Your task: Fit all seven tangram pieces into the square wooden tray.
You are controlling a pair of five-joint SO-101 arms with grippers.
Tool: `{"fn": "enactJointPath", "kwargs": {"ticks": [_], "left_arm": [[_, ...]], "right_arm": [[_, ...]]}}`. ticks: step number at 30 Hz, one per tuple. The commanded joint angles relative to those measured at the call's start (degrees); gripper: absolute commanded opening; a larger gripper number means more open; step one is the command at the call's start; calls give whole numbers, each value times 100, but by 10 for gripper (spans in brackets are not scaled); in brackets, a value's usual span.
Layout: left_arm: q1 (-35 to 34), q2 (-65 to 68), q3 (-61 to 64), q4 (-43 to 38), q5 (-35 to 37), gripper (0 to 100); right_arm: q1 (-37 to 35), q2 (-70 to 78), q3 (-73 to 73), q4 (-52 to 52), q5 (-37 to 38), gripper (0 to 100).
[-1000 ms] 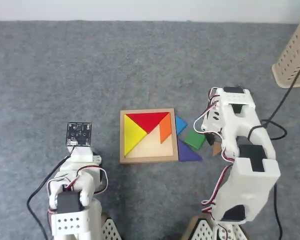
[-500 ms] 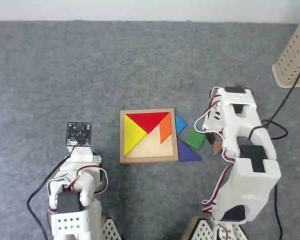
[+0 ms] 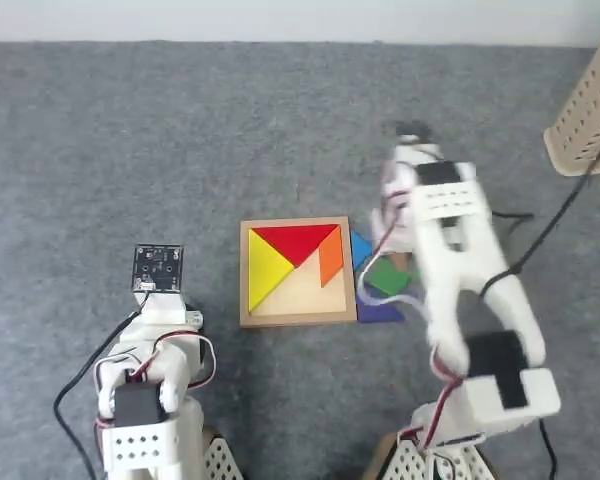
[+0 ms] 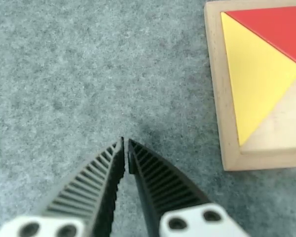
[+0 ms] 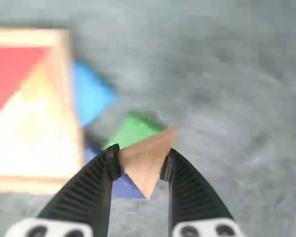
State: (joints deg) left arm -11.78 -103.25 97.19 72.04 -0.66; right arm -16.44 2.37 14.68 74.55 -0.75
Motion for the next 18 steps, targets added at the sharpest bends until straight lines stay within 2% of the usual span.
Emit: {"fn": "enactJointPath", "kwargs": {"ticks": [1, 5, 9, 16, 18], "left_arm": [[-35, -88, -66, 26, 44, 12], [-35, -88, -66, 26, 44, 12], [-35, -88, -66, 26, 44, 12], [-35, -88, -66, 26, 44, 12], [-35, -88, -66, 26, 44, 12]], "right_arm": [[-1138, -444, -114, -145, 747, 7], [-1859, -119, -158, -549, 536, 7], [-1895, 488, -378, -884, -26, 9], [-2088, 1341, -949, -945, -132, 9], [-2097, 1481, -1160, -901, -360, 10]]}}
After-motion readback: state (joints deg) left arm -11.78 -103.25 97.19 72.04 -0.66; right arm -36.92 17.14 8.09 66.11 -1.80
